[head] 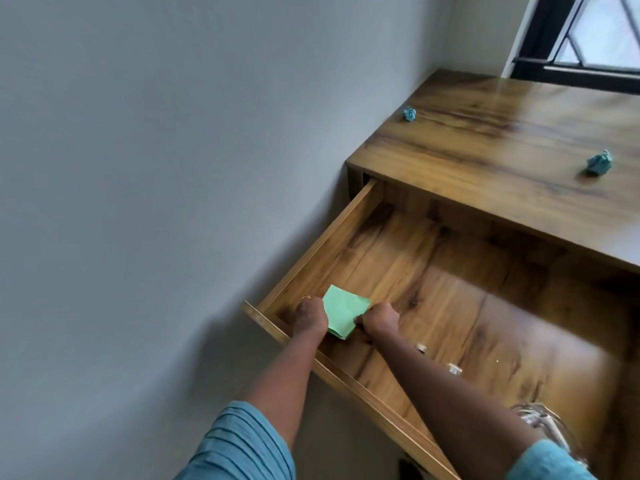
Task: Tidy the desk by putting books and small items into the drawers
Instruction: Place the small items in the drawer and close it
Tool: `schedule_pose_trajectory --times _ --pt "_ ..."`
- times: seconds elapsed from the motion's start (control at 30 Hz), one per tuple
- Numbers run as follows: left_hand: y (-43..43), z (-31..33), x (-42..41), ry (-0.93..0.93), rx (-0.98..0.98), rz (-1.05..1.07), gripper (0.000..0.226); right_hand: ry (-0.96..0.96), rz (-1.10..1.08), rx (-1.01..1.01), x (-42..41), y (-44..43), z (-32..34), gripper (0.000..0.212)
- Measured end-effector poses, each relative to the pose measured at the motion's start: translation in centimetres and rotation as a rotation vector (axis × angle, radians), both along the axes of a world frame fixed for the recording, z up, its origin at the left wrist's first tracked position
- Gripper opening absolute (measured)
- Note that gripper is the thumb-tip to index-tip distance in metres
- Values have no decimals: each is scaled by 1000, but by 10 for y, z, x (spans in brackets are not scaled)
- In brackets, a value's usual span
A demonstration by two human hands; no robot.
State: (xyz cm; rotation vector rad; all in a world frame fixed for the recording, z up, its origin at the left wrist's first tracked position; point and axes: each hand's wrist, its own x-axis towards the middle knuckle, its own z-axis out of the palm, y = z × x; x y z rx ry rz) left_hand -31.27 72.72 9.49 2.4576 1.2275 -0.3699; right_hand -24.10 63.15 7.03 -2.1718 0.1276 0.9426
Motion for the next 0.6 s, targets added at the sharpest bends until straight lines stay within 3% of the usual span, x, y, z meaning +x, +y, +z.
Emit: schedule_pose_trajectory --times 0.17,0.27,0.43,0.6 --pt "6 1 -2 -20 -17 -21 31 -19 -43 3 -11 1 3 33" --pt "2 12 -9 -68 6 -7 30 -81 -99 -13 -19 -9 8 19" --pt "-1 33 -32 -299 40 200 29 -211 -243 1 -46 -36 26 17" --pt "-25 45 -65 -356 -127 459 59 -336 -247 -25 -83 -64 36 15"
